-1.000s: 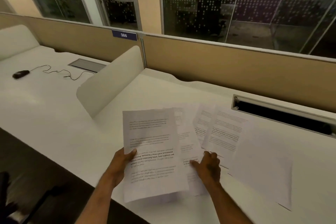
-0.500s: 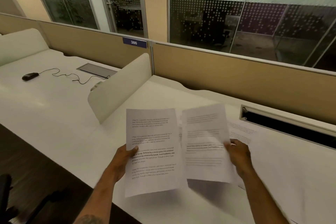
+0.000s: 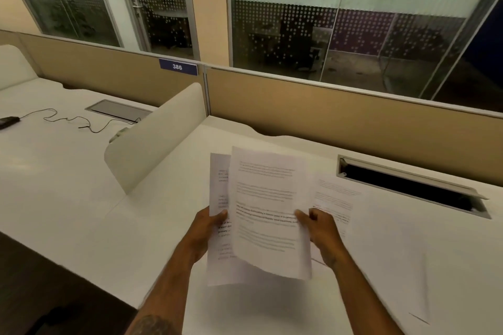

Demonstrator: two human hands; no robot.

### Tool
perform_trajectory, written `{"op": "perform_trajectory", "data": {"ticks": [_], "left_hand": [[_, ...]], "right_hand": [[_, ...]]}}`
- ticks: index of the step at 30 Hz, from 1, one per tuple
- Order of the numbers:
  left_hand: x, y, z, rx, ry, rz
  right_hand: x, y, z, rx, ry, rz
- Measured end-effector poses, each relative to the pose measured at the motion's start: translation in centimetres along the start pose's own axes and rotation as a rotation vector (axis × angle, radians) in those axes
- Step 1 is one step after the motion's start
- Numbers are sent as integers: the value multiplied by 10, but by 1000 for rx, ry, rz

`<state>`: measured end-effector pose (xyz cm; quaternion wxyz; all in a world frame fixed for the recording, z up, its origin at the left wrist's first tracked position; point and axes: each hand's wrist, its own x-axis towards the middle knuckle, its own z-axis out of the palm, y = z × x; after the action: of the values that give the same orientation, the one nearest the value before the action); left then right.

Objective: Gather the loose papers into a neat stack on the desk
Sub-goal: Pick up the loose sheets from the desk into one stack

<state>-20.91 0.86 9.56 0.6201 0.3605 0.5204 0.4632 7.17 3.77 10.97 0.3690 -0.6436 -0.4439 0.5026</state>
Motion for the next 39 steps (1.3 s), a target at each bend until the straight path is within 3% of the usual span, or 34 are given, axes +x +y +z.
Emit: {"op": "perform_trajectory", "data": {"ticks": [4, 6, 13, 16, 18, 21, 23, 29, 36, 39], "left_hand": [[7, 2, 15, -95, 22, -65], [14, -3, 17, -154, -45, -93], [21, -20, 53, 56, 11, -28], [25, -25, 63, 64, 43, -43], [26, -26, 66, 74, 46, -38], [26, -28, 65, 69, 63, -32], [27, -29, 65, 47, 75, -35], [32, -28, 61, 26, 80, -58], [41, -19, 55, 51, 66, -57], [43, -18, 55, 74, 63, -54]], "right_hand": [[-5, 16, 15, 150, -27, 25], [-7, 19, 13, 172, -10, 2], [5, 28, -23, 146, 47, 9], [9, 60, -65, -97, 365, 83], [7, 97, -101, -361, 565, 258], [-5, 146, -139, -638, 587, 569], [-8, 161, -147, -687, 586, 631], [0, 158, -153, -406, 652, 727], [-8, 146, -159, -339, 706, 803], [-2, 161, -168, -91, 672, 806]]}}
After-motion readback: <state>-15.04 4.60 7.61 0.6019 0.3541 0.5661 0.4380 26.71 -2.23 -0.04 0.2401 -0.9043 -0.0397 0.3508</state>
